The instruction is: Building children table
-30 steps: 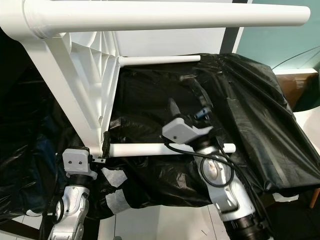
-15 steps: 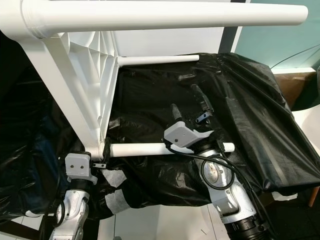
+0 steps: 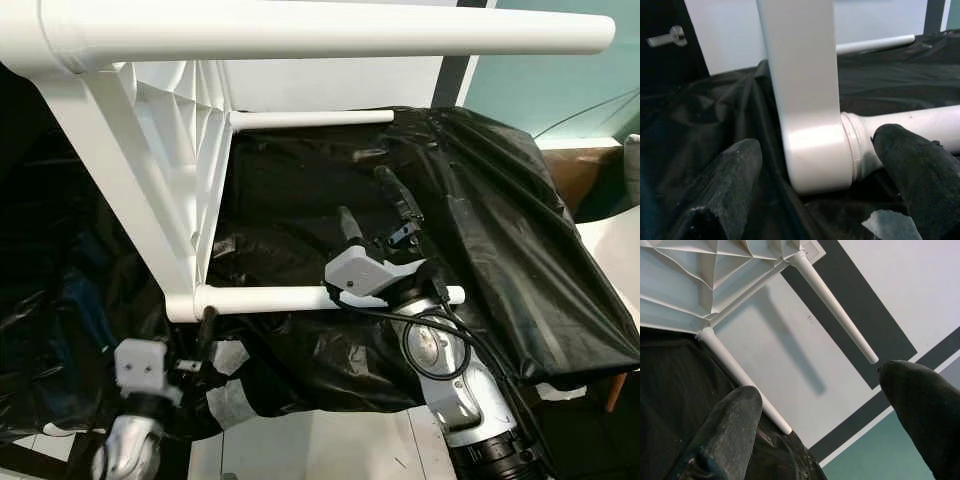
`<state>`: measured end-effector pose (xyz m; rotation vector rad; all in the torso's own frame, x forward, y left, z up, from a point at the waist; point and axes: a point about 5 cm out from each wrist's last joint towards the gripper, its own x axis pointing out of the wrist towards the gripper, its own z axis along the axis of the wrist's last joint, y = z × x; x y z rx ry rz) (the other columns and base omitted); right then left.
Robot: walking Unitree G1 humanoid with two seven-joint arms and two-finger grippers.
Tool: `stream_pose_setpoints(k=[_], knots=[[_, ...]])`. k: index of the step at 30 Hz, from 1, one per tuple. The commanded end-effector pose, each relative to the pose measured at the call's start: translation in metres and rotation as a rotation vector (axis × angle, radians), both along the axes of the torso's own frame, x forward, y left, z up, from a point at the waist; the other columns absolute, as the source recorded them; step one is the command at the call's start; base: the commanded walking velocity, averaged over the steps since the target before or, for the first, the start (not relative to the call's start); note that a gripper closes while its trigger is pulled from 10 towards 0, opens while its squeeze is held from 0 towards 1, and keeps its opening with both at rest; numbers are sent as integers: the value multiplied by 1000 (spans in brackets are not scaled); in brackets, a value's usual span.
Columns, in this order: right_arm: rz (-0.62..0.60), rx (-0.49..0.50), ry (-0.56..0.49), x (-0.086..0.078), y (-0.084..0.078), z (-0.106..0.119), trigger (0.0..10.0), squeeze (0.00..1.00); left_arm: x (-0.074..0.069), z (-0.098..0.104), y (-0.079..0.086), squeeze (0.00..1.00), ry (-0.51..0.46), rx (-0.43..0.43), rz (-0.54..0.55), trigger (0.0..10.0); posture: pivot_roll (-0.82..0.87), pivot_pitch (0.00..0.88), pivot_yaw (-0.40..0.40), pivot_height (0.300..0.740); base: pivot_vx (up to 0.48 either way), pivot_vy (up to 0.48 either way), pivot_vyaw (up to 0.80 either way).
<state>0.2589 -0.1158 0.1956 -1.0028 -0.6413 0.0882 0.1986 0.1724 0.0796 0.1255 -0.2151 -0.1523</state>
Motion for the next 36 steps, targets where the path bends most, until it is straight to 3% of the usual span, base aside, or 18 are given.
stream_pose_setpoints(k=[1,9,14,16,26,33,36], knots=[[3,-9,9,-1,-2,-1,10000,0,-9,3,0,0,-12,4,-25,10000,92,0,-25,740,0,0,0],[28,-20,-5,5,2,2,10000,0,-24,9,2,0,-19,30,-84,10000,125,0,-30,740,0,0,0],[53,-31,-38,10,7,10,10000,0,-28,-2,25,0,33,61,46,10000,134,0,-30,740,0,0,0],[52,-28,-39,11,6,11,10000,0,-24,-4,35,0,38,72,114,10000,137,0,-32,740,0,0,0],[77,-41,-55,8,14,11,10000,0,-2,-3,57,0,19,69,249,10000,122,0,-26,740,0,0,0],[86,-137,-145,3,17,20,10000,0,7,-6,59,0,13,76,290,10000,105,0,-23,740,0,0,0],[29,-150,-262,-4,11,33,10000,0,13,-9,59,0,16,74,302,10000,93,0,-23,740,0,0,0]])
